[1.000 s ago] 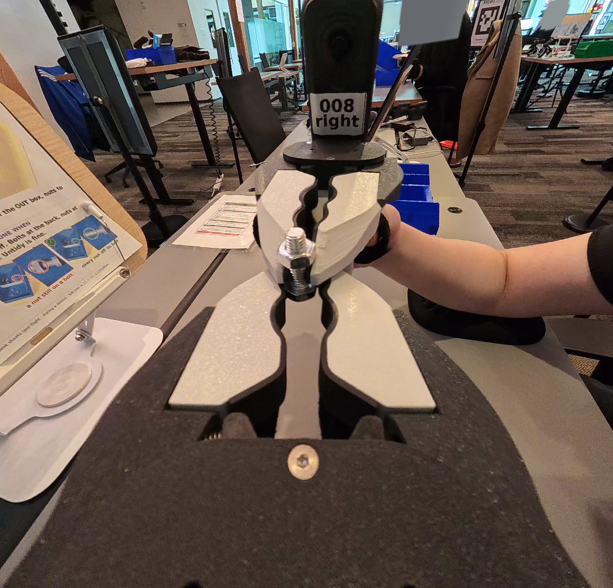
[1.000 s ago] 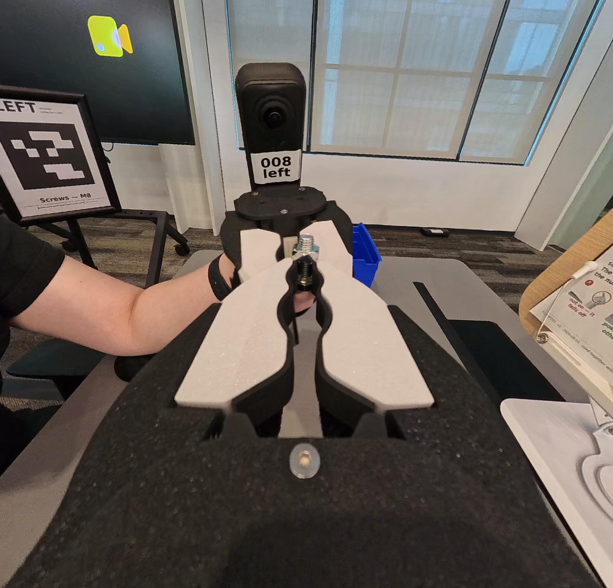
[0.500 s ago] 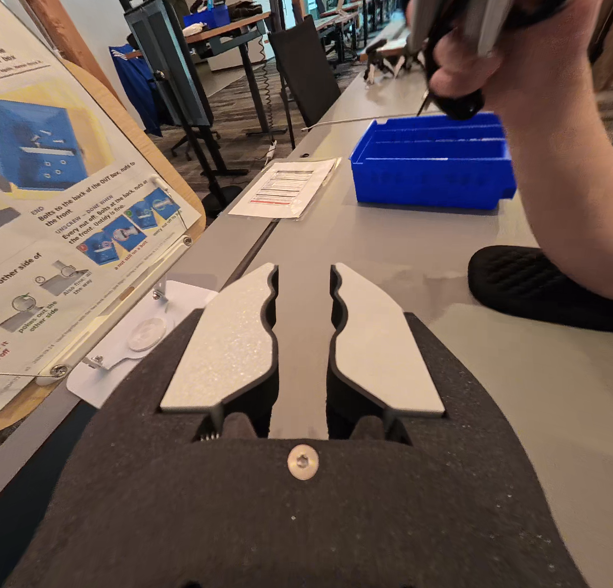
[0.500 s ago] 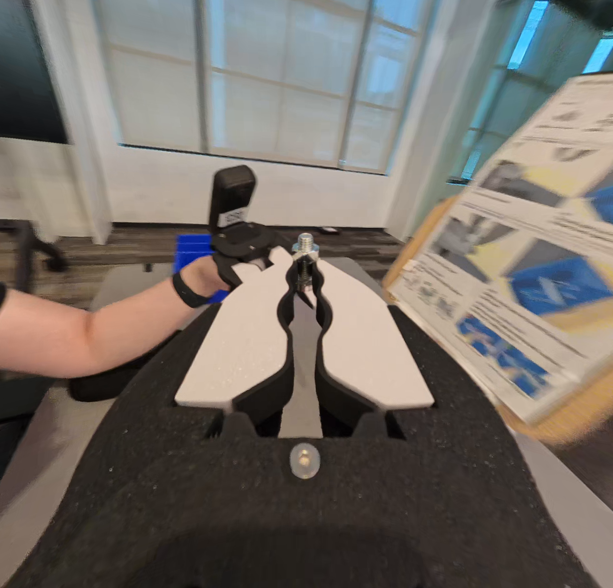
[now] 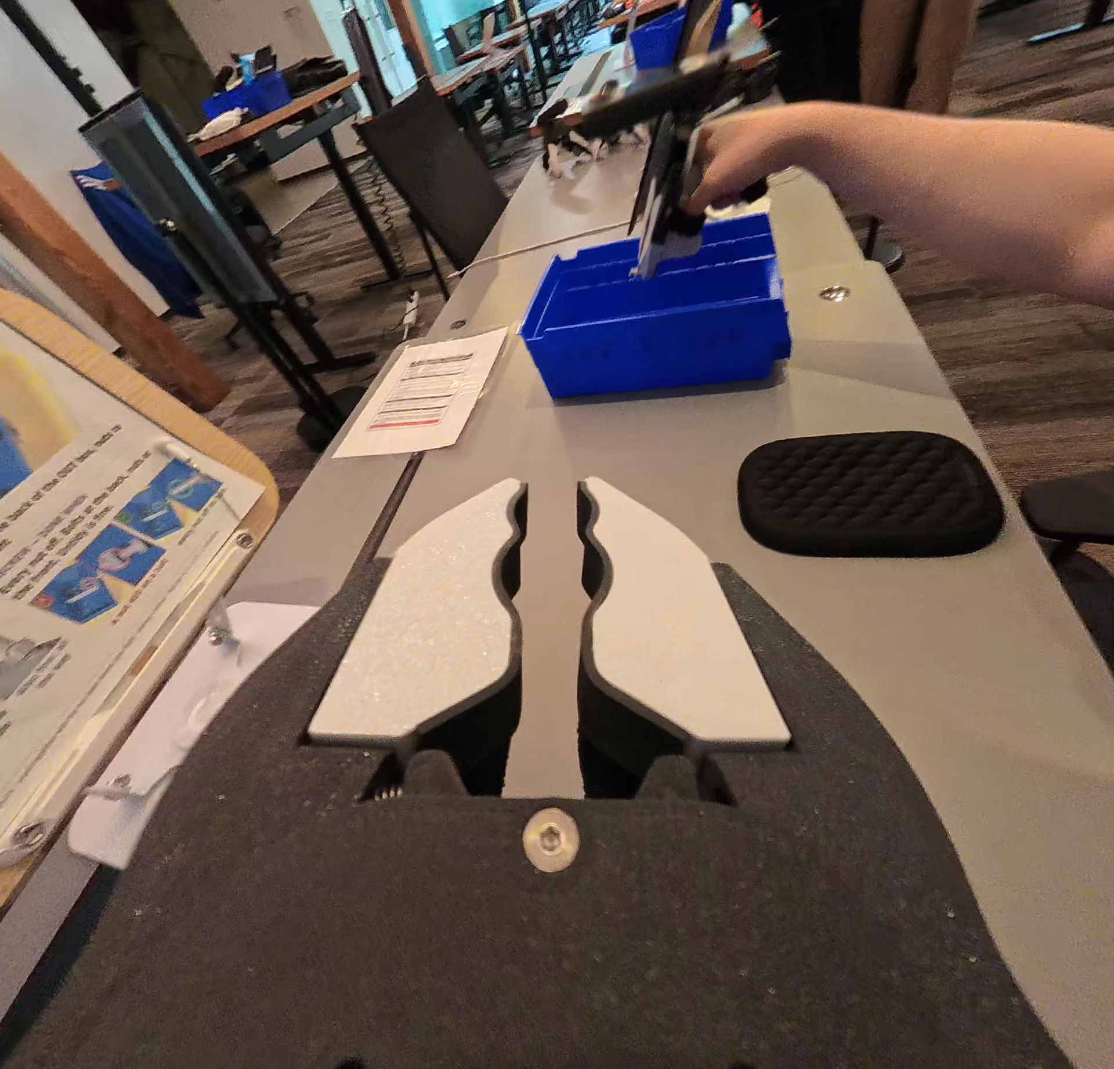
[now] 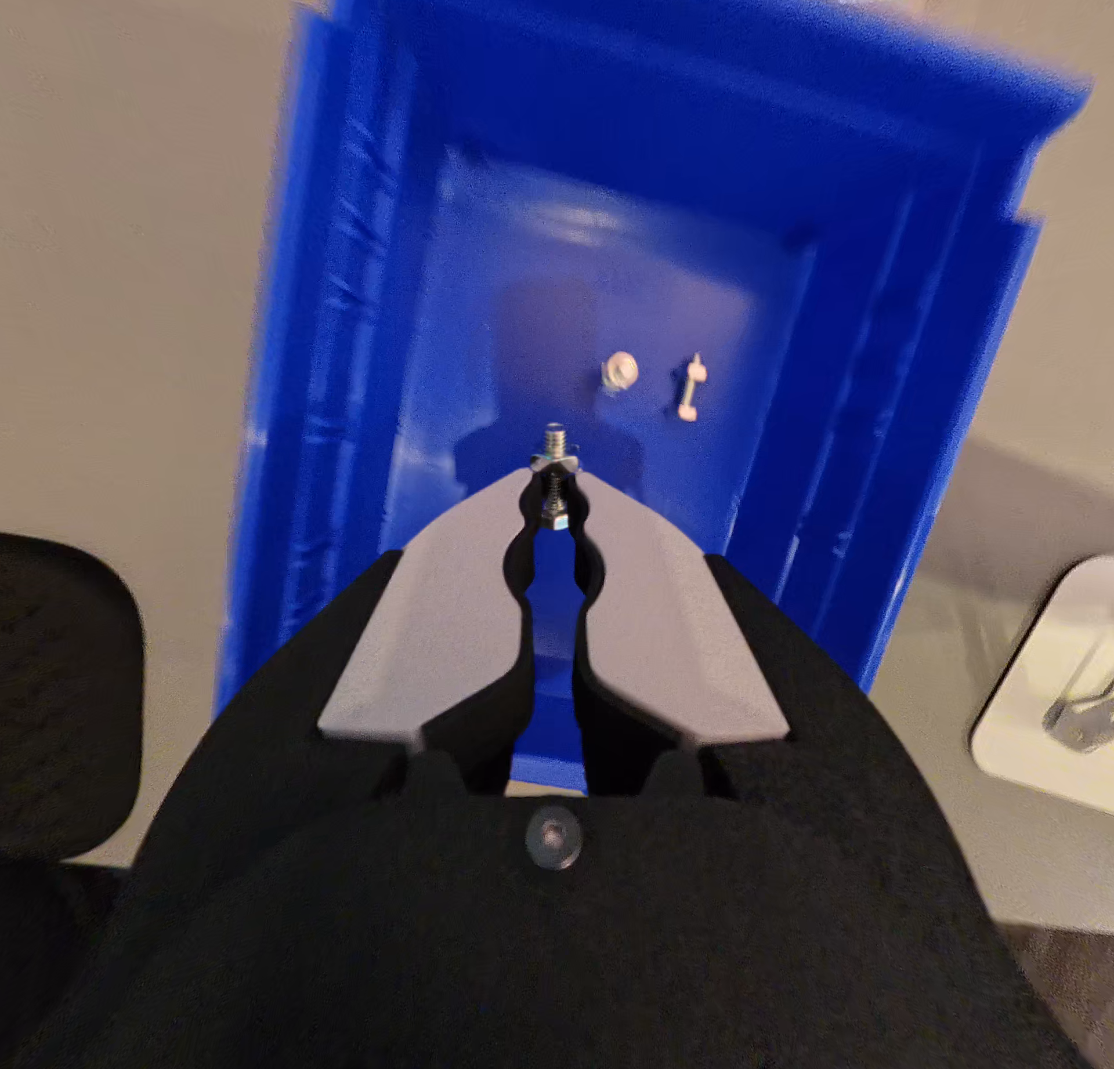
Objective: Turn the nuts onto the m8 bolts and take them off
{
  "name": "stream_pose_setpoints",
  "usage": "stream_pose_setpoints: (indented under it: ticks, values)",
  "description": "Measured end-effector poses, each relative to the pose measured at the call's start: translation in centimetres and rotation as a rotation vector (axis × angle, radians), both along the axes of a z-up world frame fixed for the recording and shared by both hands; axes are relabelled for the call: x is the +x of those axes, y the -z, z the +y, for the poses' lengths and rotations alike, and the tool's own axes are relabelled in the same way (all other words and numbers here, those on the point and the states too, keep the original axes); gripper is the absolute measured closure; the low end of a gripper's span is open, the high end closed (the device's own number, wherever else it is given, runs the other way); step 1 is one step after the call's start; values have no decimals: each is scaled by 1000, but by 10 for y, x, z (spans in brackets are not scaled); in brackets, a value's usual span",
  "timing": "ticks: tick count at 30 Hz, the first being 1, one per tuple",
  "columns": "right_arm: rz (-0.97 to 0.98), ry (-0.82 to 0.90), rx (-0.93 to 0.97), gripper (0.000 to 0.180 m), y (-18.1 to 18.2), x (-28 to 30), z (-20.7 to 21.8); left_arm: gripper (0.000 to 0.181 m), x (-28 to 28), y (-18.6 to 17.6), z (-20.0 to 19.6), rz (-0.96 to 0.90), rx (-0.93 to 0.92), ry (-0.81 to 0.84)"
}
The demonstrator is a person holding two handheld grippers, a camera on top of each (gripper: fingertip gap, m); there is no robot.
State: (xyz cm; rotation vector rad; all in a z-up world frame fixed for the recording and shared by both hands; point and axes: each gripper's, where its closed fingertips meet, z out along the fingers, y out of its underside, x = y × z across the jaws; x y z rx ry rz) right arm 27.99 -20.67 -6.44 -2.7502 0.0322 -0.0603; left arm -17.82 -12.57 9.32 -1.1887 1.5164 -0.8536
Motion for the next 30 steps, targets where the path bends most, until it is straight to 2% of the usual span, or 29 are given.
stream_pose_setpoints:
  ticks: [1,3,6,11,30]
  values:
    - [15,20,-47,172,13,9,-5,168,0,-2,-4,-7,-7,17]
    - [39,46,-120,172,31,22,-11,180,-2,-5,-9,-18,-27,47]
    - [69,62,-211,172,50,32,-16,181,-5,-7,-19,-16,-69,104]
    - [83,61,-374,172,75,45,-31,181,-7,-11,-22,-18,-29,77]
    - [47,5,-377,170,96,52,-26,181,-1,-5,-26,21,-23,71]
